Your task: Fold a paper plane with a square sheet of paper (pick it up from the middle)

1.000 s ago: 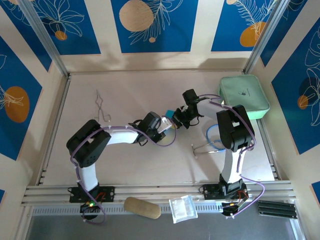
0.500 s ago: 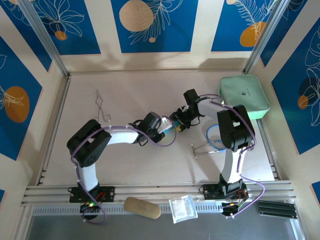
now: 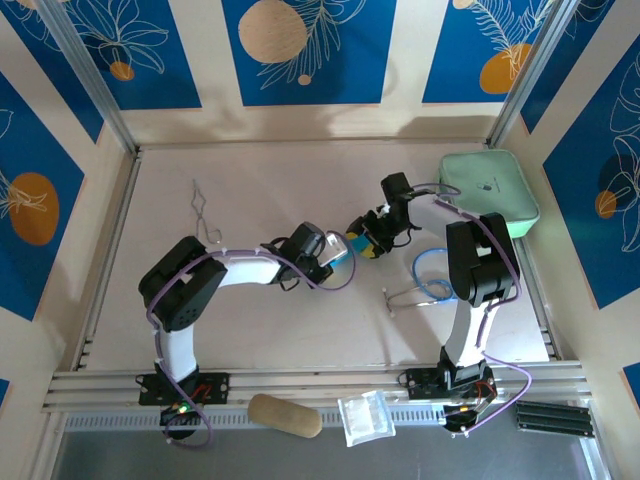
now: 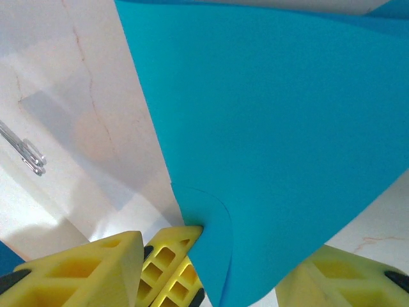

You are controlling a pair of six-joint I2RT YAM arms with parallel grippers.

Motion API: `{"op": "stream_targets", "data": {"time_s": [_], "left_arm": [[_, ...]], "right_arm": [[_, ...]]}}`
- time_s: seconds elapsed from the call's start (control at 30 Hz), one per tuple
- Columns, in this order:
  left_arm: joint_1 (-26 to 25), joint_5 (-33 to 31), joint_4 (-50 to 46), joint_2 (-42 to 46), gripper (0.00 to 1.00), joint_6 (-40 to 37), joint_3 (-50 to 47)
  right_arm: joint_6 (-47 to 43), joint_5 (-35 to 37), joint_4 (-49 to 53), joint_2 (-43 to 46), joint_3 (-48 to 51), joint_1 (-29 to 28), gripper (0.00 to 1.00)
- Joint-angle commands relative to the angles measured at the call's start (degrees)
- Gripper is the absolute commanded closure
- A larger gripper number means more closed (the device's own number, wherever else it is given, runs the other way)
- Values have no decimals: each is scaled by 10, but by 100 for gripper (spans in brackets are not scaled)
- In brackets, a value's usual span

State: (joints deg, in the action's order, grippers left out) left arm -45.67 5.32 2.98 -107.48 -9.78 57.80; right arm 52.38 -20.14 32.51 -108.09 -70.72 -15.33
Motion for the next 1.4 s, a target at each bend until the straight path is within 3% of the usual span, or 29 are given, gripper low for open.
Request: {"op": "stream_targets", "data": {"time_s": [0.0, 0.3, 0.47, 0.87, 1.37], "left_arm": [[1, 34, -39, -12, 94, 21, 14], [18, 84, -121, -20, 97, 106, 66], [28, 114, -131, -32, 96, 190, 78], [52, 169, -28, -26, 96, 360, 36], [73, 196, 60, -28, 92, 427, -19]], "right_arm": [[-14, 5, 21, 27, -1, 7, 45], [-67, 42, -24, 90, 47, 43, 43], [-98, 1, -105, 129, 112, 64, 42], [-110, -91, -265, 138, 201, 42, 48], [-96, -147, -353, 39, 171, -23, 61]]}}
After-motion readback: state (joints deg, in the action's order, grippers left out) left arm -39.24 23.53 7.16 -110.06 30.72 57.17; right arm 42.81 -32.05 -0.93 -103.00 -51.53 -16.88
